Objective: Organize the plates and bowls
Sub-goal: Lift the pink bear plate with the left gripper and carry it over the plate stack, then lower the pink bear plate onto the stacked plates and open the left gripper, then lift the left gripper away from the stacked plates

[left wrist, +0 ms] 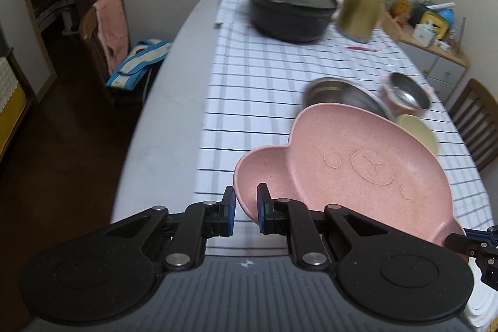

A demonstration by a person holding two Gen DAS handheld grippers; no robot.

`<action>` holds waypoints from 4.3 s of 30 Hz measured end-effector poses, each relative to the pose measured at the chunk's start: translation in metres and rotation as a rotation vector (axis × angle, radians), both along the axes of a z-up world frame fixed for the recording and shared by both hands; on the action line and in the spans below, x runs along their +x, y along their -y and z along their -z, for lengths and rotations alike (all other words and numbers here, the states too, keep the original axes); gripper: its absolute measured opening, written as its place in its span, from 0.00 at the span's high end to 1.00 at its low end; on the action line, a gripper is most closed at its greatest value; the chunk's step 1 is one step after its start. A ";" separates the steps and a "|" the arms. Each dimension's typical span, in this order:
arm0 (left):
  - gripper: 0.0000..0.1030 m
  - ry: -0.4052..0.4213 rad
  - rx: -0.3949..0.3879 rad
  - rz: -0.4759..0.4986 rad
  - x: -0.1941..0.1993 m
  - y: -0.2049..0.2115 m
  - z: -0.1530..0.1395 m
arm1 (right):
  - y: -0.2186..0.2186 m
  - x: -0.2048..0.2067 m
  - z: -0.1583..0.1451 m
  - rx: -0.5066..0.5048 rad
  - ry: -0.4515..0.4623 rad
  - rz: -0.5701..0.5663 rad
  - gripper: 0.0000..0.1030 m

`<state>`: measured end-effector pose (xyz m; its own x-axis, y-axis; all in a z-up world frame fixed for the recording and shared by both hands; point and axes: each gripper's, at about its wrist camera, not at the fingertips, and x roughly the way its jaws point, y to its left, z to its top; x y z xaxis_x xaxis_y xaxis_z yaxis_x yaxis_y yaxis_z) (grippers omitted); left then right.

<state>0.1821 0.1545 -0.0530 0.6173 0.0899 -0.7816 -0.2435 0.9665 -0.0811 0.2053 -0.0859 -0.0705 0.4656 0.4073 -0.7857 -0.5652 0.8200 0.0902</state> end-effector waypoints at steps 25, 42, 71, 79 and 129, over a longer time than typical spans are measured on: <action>0.87 -0.008 -0.040 0.166 -0.032 0.253 0.017 | 0.265 -0.055 0.006 0.010 0.022 0.125 0.92; 0.87 -0.145 -0.036 0.219 -0.061 0.322 0.068 | 0.337 -0.077 0.053 -0.001 -0.008 0.129 0.93; 0.86 -0.251 -0.047 0.305 -0.075 0.329 0.084 | 0.349 -0.082 0.087 -0.031 -0.121 0.105 0.92; 0.86 -0.268 -0.069 0.307 -0.073 0.326 0.085 | 0.352 -0.078 0.087 -0.020 -0.143 0.133 0.80; 0.33 0.174 0.006 0.213 -0.085 0.279 -0.038 | 0.235 -0.066 -0.050 0.180 0.218 0.042 0.00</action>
<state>0.0970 -0.1249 -0.0153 0.7479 -0.0521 -0.6618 -0.0173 0.9951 -0.0978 0.1393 -0.3210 -0.0201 0.6355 0.5074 -0.5819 -0.5528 0.8252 0.1160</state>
